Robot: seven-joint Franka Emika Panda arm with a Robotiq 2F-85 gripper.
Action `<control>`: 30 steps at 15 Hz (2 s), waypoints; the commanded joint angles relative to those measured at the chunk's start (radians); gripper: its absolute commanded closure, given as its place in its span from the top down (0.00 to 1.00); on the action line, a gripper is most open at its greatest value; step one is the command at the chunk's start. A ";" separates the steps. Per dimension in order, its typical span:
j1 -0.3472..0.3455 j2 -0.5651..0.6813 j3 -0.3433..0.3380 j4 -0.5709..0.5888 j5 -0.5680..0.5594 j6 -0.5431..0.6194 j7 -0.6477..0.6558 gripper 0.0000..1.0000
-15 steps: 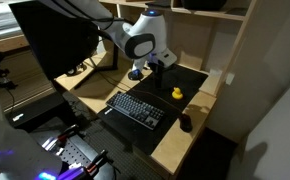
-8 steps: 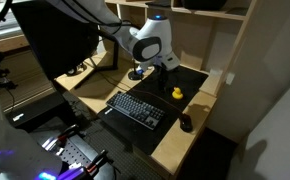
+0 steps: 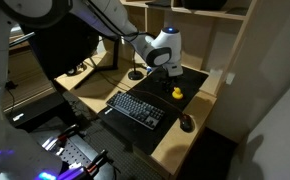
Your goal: Move the rubber duck and the mouse to the left
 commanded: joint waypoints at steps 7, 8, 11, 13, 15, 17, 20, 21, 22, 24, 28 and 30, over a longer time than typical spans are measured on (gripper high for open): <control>-0.010 0.160 0.029 0.146 0.093 0.048 0.180 1.00; -0.012 0.185 0.036 0.169 0.117 0.083 0.205 1.00; -0.007 0.251 0.038 0.236 0.148 0.165 0.268 1.00; 0.001 0.298 0.019 0.282 0.133 0.185 0.317 1.00; -0.013 0.335 0.026 0.330 0.123 0.131 0.336 1.00; -0.026 0.360 0.036 0.365 0.120 0.095 0.334 1.00; -0.037 0.395 0.029 0.421 0.115 0.043 0.350 0.74; -0.043 0.404 0.031 0.439 0.117 0.027 0.354 0.66; -0.049 0.411 0.034 0.454 0.118 0.009 0.358 0.60; -0.058 0.424 0.037 0.479 0.118 -0.018 0.363 0.46; -0.072 0.434 0.048 0.508 0.120 -0.073 0.359 0.19; -0.079 0.433 0.054 0.516 0.122 -0.098 0.355 0.08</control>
